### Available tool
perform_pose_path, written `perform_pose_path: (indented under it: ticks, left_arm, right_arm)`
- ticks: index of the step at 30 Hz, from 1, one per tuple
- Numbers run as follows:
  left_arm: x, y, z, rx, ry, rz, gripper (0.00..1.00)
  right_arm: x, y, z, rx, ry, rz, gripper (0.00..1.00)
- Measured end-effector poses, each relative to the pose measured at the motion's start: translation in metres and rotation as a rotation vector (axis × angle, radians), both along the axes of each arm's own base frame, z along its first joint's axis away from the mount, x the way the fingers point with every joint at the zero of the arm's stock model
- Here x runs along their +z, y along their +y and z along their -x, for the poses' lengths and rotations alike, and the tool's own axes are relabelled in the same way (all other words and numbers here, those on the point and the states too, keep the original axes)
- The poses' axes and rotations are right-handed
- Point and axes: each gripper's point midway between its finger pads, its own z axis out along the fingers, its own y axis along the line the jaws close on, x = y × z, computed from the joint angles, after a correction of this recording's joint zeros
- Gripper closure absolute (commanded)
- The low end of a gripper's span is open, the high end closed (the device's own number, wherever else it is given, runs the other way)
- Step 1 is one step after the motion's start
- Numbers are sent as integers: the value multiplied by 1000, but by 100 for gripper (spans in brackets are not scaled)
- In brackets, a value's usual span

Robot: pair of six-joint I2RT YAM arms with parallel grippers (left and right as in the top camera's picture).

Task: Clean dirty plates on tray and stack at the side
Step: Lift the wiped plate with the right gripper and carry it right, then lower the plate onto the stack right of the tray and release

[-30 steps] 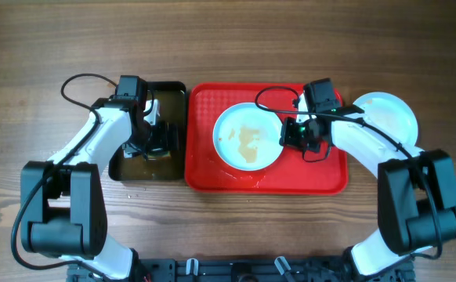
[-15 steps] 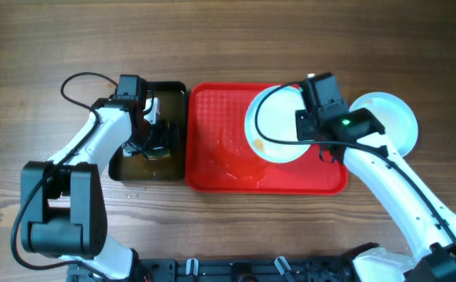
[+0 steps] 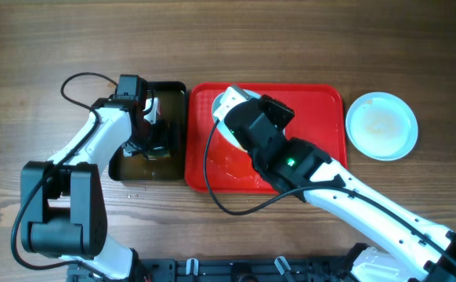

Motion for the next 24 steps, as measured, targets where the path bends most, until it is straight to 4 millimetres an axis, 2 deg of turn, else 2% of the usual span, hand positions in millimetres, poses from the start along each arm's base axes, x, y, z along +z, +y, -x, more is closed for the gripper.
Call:
perform_pose_path:
  ticks: [3,6,8,10,11,12,13,14,15,16,18,19,20,24]
  left_arm:
    - [0,0,0,0,1,0,0]
    - [0,0,0,0,-2,1,0]
    - [0,0,-1,0,-2,1,0]
    - [0,0,-1,0,-2,1,0]
    - [0,0,-1,0,-2,1,0]
    - [0,0,-1,0,-2,1,0]
    - [0,0,-1,0,-2,1,0]
    - [0,0,-1,0,-2,1,0]
    - [0,0,-1,0,-3,1,0]
    - [0,0,-1,0,-3,1,0]
    - [0,0,-1,0,-3,1,0]
    - [0,0,-1,0,-5,1,0]
    - [0,0,-1,0,-5,1,0]
    - [1,0,-2,0,-6,1,0]
  right_arm:
    - [16,-6,-8,-24,-79,57,95]
    - [20,-9,-9,-50,-100,58,96]
    - [20,-12,-11,-87,-106,10,96]
    - [16,-30,-16,-194,-102,-93,96]
    - [8,-56,-21,-320,-84,-176,96]
    - [0,-71,-22,-396,-54,-244,96]
    - [-20,-109,-22,-575,16,-386,96]
    - [-27,-126,-21,-658,39,-447,96]
    - [-39,-154,-19,-797,77,-551,96]
    - [-46,-168,-16,-871,99,-610,96]
    - [-59,-222,-9,-1115,113,-780,96]
    - [-62,-235,-7,-1169,120,-830,96]
    - [-67,-258,-1,-1259,131,-901,96]
    - [-74,-319,18,-1460,91,-1019,96]
